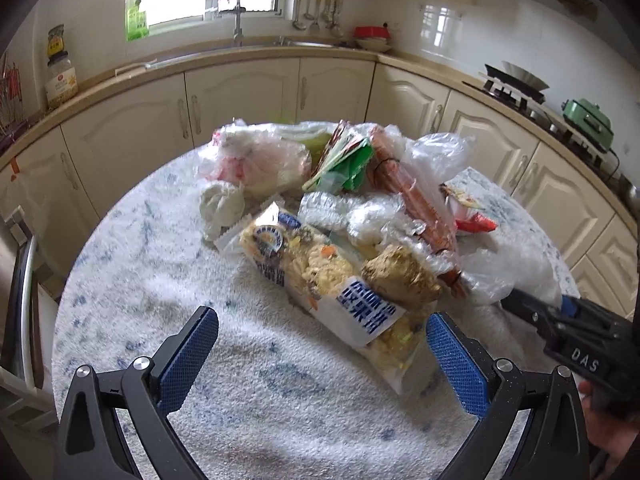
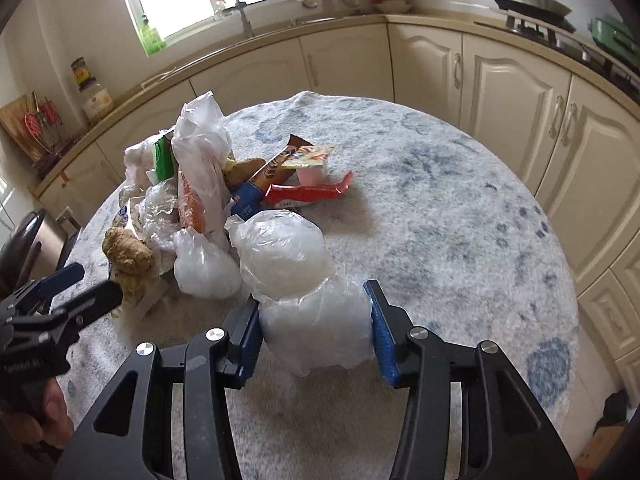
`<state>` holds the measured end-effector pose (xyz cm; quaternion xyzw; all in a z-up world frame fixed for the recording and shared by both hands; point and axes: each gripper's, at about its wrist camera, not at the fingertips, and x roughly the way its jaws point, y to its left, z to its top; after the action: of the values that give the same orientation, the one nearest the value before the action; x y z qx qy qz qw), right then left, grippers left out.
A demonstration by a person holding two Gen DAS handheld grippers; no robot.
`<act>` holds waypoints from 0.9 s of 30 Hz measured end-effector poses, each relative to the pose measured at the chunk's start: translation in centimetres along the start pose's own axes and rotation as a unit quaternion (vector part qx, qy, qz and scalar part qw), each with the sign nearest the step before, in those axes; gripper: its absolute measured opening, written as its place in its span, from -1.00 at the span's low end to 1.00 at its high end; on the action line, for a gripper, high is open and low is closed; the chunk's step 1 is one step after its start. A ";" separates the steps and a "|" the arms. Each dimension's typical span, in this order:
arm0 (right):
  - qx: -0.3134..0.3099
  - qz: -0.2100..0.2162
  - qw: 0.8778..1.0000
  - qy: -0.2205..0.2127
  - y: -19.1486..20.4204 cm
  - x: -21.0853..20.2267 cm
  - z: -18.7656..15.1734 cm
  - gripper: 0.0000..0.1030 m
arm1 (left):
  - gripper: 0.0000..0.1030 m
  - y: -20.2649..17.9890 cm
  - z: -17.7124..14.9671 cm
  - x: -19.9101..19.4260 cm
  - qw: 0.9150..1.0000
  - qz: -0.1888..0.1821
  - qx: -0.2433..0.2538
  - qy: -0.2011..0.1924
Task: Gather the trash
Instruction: 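Grasp the clear plastic bag with the right tool while the left tool grasps the ginger root, then carry both items to the blue bin and open both tools to drop them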
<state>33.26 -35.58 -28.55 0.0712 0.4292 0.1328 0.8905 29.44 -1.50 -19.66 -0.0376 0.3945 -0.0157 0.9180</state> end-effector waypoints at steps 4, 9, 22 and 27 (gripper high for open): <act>0.010 0.001 1.000 -0.002 -0.1 -0.9 -0.9 -0.07 | 0.99 -1.6 0.4 -1.1 0.999 0.003 0.041 -0.033; 0.017 0.002 1.000 -0.011 -0.2 -1.9 -1.3 -0.07 | 0.87 -4.0 0.7 0.1 0.994 0.021 0.103 -0.037; 0.038 -0.002 0.999 -0.028 -1.5 -4.7 -2.5 -0.07 | -0.16 -2.0 0.9 0.3 0.994 -0.029 0.101 -0.032; 0.054 0.002 0.998 -0.042 -2.6 -6.5 -2.8 -0.07 | -0.16 -1.9 0.8 -2.1 0.994 -0.049 0.085 -0.045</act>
<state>27.67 -39.96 -26.11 0.1257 0.3976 0.1078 0.9025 28.61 -3.26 -17.45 0.0206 0.3473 -0.0919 0.9330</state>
